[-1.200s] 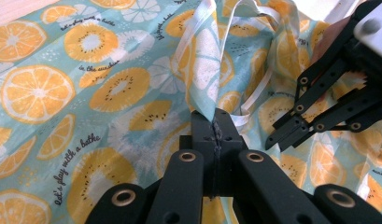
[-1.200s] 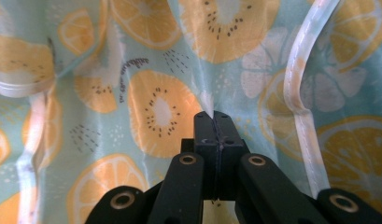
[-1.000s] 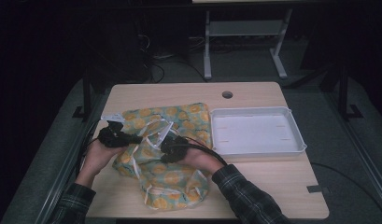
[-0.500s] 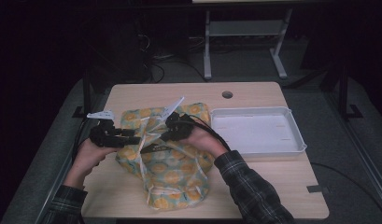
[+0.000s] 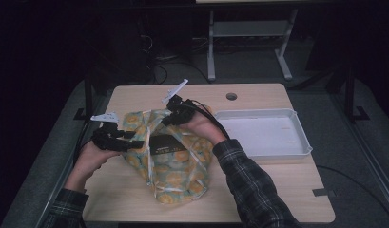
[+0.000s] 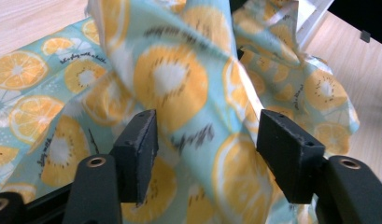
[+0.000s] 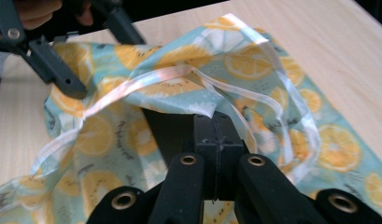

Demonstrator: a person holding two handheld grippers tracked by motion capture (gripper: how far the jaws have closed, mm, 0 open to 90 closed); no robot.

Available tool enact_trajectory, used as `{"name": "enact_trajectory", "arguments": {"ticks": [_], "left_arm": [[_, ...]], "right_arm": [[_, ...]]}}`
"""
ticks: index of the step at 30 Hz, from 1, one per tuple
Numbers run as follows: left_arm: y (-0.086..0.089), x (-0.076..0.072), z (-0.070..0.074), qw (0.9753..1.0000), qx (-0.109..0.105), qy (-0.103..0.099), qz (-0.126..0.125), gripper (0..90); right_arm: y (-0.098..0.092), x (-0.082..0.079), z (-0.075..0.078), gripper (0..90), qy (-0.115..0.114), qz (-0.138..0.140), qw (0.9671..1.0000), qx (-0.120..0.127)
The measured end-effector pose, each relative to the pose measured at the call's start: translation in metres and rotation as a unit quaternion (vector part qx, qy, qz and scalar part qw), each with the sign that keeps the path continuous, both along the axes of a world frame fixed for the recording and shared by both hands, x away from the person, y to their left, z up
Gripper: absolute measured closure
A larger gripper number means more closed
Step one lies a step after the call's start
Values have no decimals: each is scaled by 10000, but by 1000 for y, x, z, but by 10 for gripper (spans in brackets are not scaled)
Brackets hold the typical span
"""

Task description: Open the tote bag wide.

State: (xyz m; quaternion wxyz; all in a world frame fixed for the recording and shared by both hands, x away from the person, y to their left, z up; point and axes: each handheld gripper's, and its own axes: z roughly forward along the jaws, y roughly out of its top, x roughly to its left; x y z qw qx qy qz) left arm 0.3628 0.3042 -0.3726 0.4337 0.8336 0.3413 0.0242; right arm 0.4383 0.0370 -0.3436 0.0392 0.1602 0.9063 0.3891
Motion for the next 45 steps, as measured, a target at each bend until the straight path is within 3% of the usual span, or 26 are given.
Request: {"name": "enact_trajectory", "arguments": {"ticks": [5, 6, 10, 11, 12, 14, 18, 19, 23, 27, 28, 31, 32, 33, 35, 38, 41, 45], "left_arm": [[0, 4, -2, 10000, -52, -8, 61, 476], [-1, 7, -4, 10000, -16, -33, 71, 498], [-2, 14, -5, 9997, 40, -133, 179, 702], [-2, 14, -5, 9997, 40, -133, 179, 759], [-3, 16, -6, 9997, 40, -164, 196, 759], [-2, 23, -7, 9991, 17, -237, 362, 873], [1, 32, -12, 9983, -32, -222, 530, 891], [3, 37, -16, 9976, -81, -177, 658, 892], [3, 46, -26, 9965, -72, -112, 828, 893], [5, 49, -34, 9959, -55, -28, 902, 894], [5, 49, -37, 9955, -9, -50, 942, 894], [8, 49, -44, 9950, 10, 11, 999, 894], [8, 49, -44, 9950, 10, 11, 999, 894], [10, 49, -47, 9946, -21, 60, 1038, 894], [11, 49, -47, 9948, 35, 91, 1013, 894], [10, 47, -47, 9945, -1, 98, 1041, 894], [10, 46, -47, 9946, 43, 122, 1025, 894], [10, 46, -47, 9946, 45, 126, 1025, 894]], "right_arm": [[-1, 7, 5, 900, 74, -127, 9999, 18], [-1, 11, 6, 900, -6, -152, 9999, 44], [-1, 19, 5, 900, -36, -219, 9997, 73], [0, 20, 4, 900, 46, -298, 9995, 71], [0, 20, 4, 900, 46, -298, 9995, 71], [0, 25, 0, 900, 115, -441, 9990, 21], [-1, 33, -6, 900, 7, -469, 9989, -41], [-1, 37, -10, 900, 113, -578, 9983, -25], [2, 44, -21, 900, 187, -699, 9973, -138], [2, 46, -28, 898, 174, -633, 9977, -168], [0, 43, -30, 855, 300, -621, 9976, -98], [-5, 35, -29, 743, 316, -560, 9979, -65], [-5, 35, -29, 743, 316, -560, 9979, -65], [-11, 25, -26, 671, 260, -542, 9982, -89], [-16, 16, -23, 623, 250, -546, 9981, -106], [-25, 7, -21, 589, 220, -547, 9982, -118], [-43, -14, -18, 570, 144, -539, 9984, -122], [-53, -32, -23, 550, 135, -513, 9985, -136]]}}
